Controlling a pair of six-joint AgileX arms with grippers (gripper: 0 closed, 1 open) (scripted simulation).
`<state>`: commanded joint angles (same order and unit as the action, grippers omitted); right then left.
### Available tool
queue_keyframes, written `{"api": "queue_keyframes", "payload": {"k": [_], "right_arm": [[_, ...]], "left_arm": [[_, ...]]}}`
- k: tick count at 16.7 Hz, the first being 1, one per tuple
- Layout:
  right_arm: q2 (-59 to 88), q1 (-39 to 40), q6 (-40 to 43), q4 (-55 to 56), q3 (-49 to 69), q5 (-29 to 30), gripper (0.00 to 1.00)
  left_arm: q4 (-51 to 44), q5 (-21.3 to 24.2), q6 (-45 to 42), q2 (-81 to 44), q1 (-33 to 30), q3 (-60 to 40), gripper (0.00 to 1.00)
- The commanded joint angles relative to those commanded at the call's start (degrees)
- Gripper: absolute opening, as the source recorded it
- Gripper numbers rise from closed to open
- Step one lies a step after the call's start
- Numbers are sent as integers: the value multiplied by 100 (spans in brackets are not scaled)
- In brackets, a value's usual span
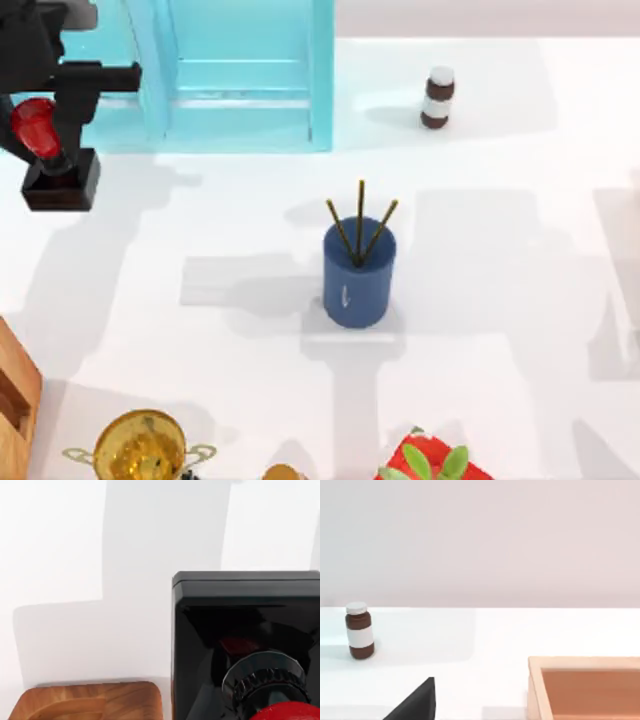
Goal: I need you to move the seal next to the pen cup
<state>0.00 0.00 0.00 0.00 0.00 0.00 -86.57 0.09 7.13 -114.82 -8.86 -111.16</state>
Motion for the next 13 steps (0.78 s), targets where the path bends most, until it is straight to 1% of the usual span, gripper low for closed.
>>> {"api": "queue_keyframes", "payload": {"k": [7,10,13], "right_arm": [[0,0,0,0,0,0,100],[0,0,0,0,0,0,100],[0,0,0,0,0,0,100]], "left_arm": [[-66,4,139,-13,-127,-85,0],[-127,3,687,-79,-706,-220,0],[-204,19,1590,-147,-1612,-326,0]]}}
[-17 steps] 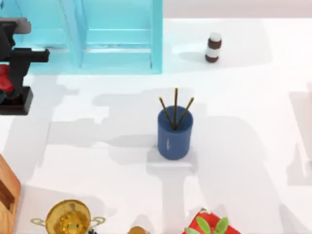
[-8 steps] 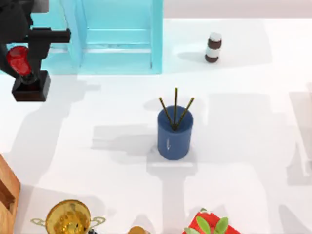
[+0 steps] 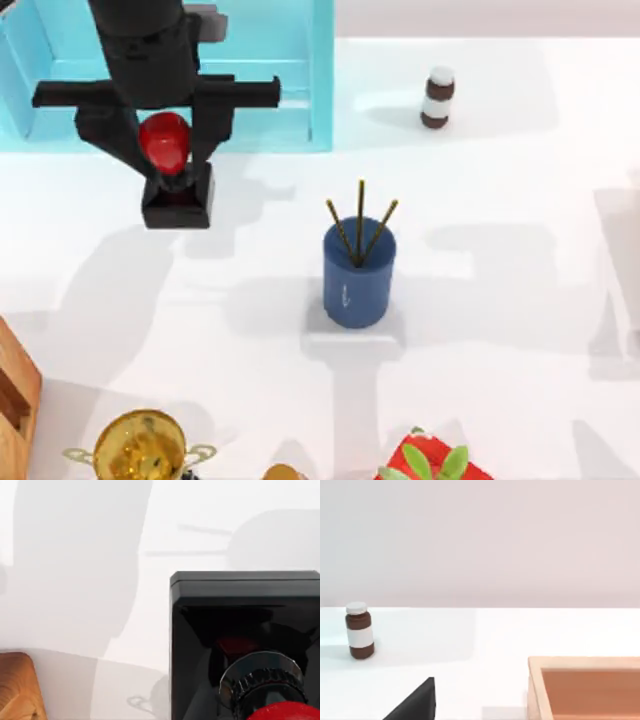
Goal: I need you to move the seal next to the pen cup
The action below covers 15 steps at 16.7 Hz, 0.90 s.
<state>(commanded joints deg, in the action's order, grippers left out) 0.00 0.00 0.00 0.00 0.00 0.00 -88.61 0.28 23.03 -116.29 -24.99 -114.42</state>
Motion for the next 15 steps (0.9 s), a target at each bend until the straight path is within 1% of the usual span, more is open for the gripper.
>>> {"api": "queue_keyframes", "payload": {"k": [3,5,10,15], "right_arm": [[0,0,0,0,0,0,100],[0,0,0,0,0,0,100],[0,0,0,0,0,0,100],[0,0,0,0,0,0,100]], "left_arm": [[-43,6,823,-31,-784,-86,0],[-36,2,1082,-13,-1042,-100,0],[-9,5,1104,2,-1057,-63,0],[294,1,1113,63,-1070,299,0]]}}
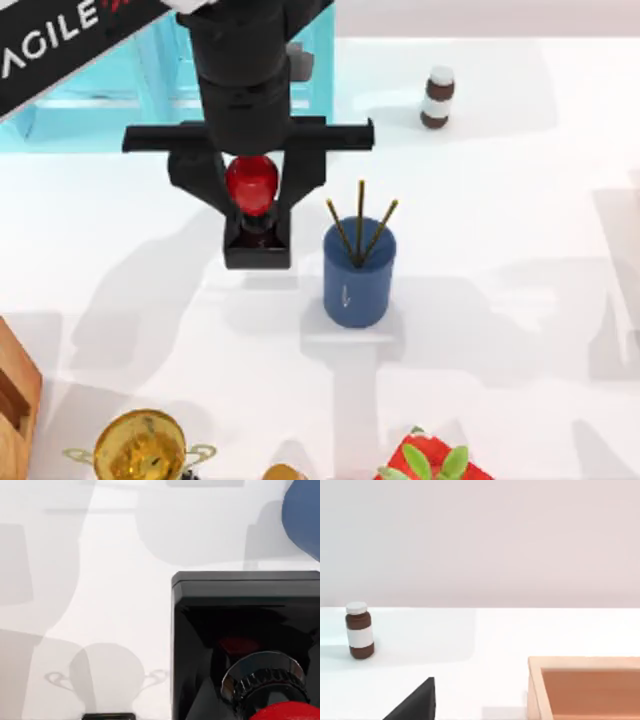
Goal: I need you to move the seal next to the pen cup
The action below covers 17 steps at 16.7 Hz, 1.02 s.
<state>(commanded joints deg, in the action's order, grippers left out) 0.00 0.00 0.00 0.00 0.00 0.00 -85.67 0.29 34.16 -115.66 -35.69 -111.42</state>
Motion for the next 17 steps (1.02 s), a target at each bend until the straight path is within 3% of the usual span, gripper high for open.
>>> {"api": "queue_keyframes", "payload": {"k": [4,17], "right_arm": [[0,0,0,0,0,0,100],[0,0,0,0,0,0,100]], "left_arm": [[56,-1,4,8,-6,62,0],[56,-1,4,8,-6,62,98]]}}
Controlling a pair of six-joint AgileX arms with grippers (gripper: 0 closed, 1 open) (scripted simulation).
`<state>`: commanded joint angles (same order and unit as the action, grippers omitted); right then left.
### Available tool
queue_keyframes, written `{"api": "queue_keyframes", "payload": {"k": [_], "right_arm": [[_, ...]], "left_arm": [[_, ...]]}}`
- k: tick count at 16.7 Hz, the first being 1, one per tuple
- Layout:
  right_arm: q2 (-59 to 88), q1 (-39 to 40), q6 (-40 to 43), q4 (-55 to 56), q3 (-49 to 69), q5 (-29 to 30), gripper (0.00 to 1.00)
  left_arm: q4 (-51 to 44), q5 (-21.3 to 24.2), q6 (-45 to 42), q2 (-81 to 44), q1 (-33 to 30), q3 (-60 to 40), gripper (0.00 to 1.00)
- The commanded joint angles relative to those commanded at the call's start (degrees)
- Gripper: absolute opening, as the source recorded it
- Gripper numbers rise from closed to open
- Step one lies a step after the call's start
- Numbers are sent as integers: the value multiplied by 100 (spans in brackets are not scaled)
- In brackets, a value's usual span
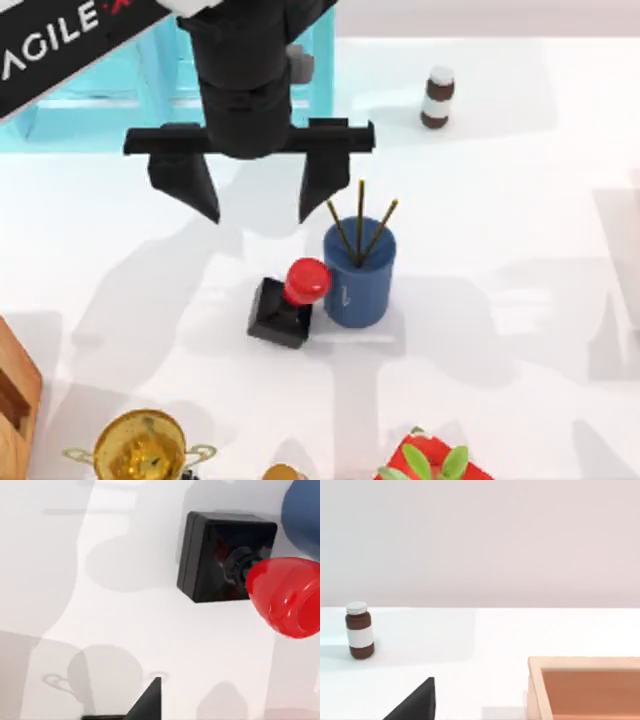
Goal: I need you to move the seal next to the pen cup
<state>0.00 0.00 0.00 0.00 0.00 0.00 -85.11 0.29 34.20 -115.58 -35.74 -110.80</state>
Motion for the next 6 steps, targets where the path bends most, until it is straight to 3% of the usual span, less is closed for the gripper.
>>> {"api": "queue_keyframes", "payload": {"k": [6], "right_arm": [[0,0,0,0,0,0,100]], "left_arm": [[0,0,0,0,0,0,100]]}}
